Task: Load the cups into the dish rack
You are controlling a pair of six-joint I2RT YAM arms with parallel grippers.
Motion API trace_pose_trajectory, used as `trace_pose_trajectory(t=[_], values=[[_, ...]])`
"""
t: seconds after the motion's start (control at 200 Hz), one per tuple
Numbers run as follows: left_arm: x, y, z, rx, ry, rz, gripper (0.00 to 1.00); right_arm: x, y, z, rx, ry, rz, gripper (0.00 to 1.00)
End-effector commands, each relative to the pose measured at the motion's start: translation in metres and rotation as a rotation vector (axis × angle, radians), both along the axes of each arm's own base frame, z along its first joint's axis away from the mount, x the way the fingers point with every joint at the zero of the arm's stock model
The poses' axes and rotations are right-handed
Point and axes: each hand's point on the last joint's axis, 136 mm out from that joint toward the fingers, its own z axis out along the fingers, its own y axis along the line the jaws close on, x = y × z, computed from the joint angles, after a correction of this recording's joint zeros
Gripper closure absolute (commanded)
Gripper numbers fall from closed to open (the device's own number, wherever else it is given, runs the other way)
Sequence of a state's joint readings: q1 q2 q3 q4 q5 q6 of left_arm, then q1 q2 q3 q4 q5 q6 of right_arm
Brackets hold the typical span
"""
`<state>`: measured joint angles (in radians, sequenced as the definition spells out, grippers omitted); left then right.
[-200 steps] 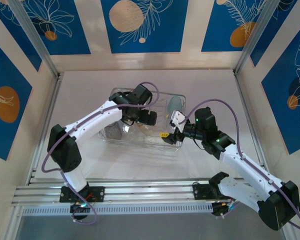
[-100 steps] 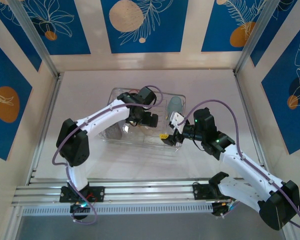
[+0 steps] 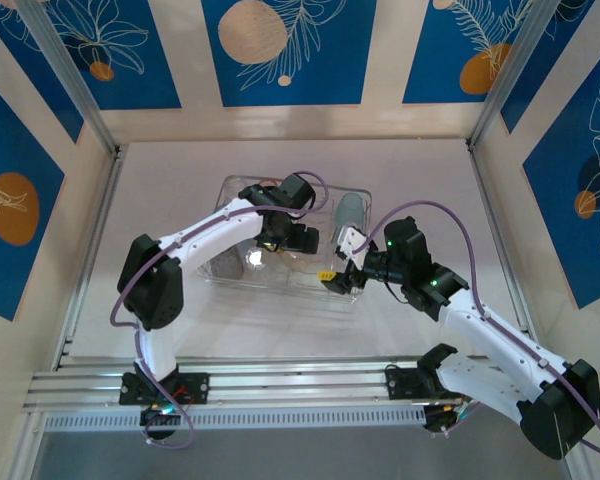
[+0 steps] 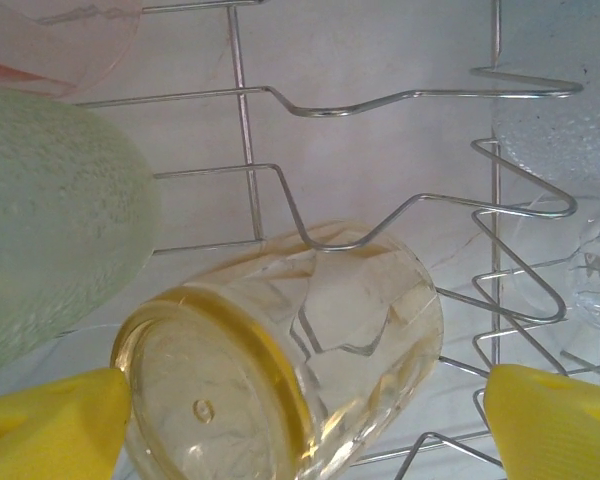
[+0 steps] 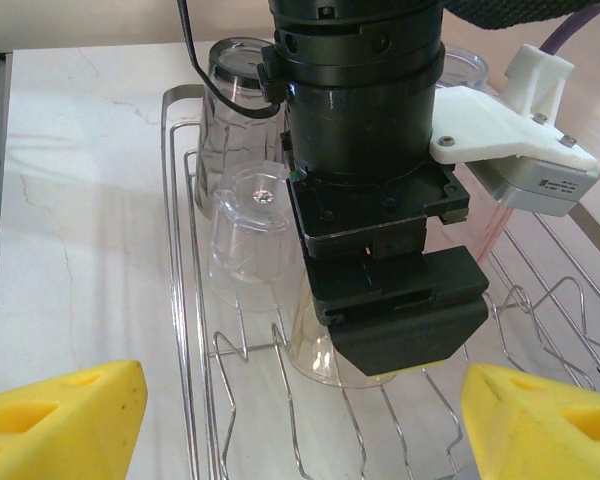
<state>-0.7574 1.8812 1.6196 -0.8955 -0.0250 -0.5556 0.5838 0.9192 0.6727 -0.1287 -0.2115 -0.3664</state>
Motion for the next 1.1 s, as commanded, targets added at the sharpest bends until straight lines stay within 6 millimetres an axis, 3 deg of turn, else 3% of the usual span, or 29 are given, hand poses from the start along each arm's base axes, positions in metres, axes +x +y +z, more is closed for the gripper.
trace_pose_trajectory(t=[0.0, 0.315, 0.535, 1.091], values=[[-0.004, -0.015, -0.009, -0.049, 0.064, 0.004, 0.11, -0.003, -0.001, 0.006, -0.008, -0.026, 0.006, 0.18], [-0.003, -0.028, -0.007, -0.136, 0.058, 0.005, 0.19, 0.003, -0.008, 0.018, 0.004, -0.095, -0.055, 0.18], [-0.004, -0.041, 0.007, -0.245, 0.029, -0.005, 0.35, 0.006, -0.011, 0.020, 0.005, -0.108, -0.081, 0.18], [-0.009, -0.043, 0.037, -0.281, -0.051, -0.038, 0.45, 0.013, -0.013, 0.017, -0.005, -0.073, -0.117, 0.19]])
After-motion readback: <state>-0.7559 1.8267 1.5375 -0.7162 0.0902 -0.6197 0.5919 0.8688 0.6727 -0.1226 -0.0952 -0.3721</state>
